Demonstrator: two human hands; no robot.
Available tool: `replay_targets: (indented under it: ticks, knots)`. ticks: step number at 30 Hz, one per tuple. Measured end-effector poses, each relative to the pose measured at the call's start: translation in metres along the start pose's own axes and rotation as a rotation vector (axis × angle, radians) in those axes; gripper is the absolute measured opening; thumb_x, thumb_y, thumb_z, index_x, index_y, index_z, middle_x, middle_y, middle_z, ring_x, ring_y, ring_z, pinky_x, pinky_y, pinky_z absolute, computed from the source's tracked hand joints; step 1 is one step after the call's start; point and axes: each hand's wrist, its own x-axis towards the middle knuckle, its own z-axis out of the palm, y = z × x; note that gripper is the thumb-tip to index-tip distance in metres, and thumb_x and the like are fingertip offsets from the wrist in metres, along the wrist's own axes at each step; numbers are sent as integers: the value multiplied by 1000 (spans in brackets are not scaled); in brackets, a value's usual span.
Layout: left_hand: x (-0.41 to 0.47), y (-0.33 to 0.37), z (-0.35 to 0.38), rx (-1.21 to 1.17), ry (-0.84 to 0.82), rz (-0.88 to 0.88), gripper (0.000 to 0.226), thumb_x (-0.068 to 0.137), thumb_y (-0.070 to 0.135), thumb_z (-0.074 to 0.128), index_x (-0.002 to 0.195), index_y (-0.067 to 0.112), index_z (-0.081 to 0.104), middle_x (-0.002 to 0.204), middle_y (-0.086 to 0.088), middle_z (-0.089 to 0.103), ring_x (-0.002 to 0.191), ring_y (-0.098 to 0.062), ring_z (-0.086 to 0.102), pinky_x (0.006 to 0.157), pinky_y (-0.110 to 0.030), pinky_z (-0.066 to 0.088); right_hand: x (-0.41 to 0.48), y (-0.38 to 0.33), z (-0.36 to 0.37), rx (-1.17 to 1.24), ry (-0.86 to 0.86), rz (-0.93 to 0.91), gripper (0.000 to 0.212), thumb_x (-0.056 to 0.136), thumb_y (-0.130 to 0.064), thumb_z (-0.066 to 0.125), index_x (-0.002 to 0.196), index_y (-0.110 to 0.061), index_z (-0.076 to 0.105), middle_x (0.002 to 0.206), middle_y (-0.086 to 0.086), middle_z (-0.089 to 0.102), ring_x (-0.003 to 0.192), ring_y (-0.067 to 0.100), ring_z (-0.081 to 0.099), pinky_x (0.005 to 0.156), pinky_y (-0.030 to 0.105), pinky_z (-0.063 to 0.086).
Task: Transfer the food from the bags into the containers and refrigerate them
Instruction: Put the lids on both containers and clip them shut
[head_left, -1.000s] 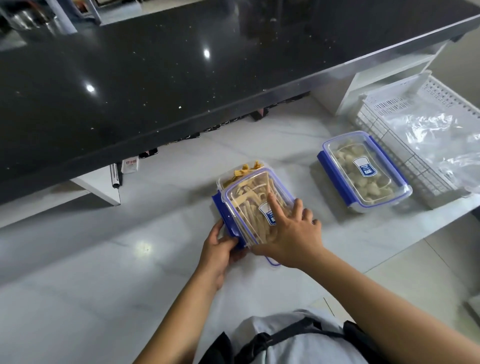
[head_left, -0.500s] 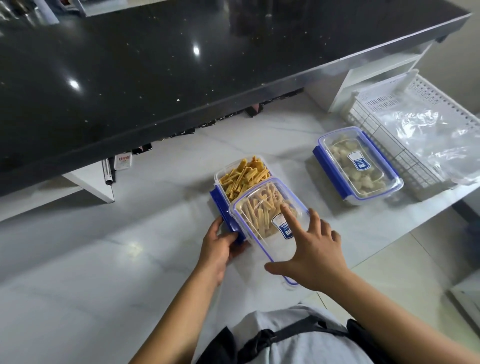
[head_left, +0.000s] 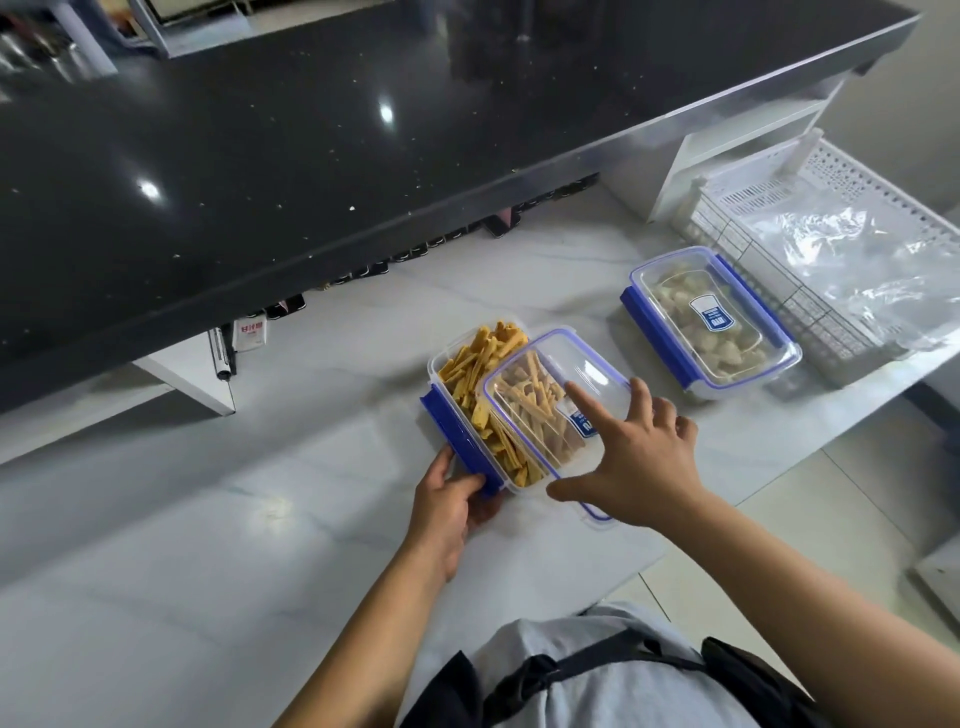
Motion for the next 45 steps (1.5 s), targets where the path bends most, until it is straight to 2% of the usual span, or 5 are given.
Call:
replay_targets:
  ticks: [14, 21, 31, 40, 45]
  knots:
    - [3, 0, 4, -15, 1, 7, 47, 94, -5, 55, 120, 33, 61, 92, 0, 78, 90, -25, 73, 88, -42, 59, -62, 55, -7, -69, -33, -46, 113, 47, -94, 48, 141, -69, -10, 162, 10, 2, 144, 35, 13, 117, 48, 15]
    - [6, -2, 2, 7, 16, -23, 54, 95, -3, 55, 137, 31, 54, 91, 0, 79, 86, -23, 76, 80, -39, 61, -48, 34, 14, -44, -44, -46, 114, 51, -93, 48, 143, -66, -13, 162, 12, 0, 144, 36, 13, 116, 48, 18]
    - [3, -3, 1, 24, 3, 0, 51, 94, -3, 56, 132, 32, 56, 91, 0, 79, 84, -22, 76, 77, -36, 61, -48, 38, 3, 105, 42, -42, 111, 49, -93, 50, 143, -68, -4, 162, 11, 6, 143, 35, 15, 115, 46, 16]
    - [-5, 0, 5, 140, 66, 21, 58, 94, 5, 60, 142, 35, 47, 102, -1, 76, 71, -13, 75, 47, -25, 48, 7, -10, -3, 71, 41, -58, 115, 51, -93, 55, 148, -60, 2, 161, 16, 9, 142, 42, 18, 113, 52, 18]
    - [-6, 1, -2, 161, 65, 44, 55, 93, 9, 64, 139, 35, 50, 106, -6, 76, 82, -20, 76, 58, -30, 57, -1, -5, 13, 32, -9, -47, 116, 53, -91, 56, 148, -59, -2, 161, 17, 5, 143, 43, 17, 114, 52, 20]
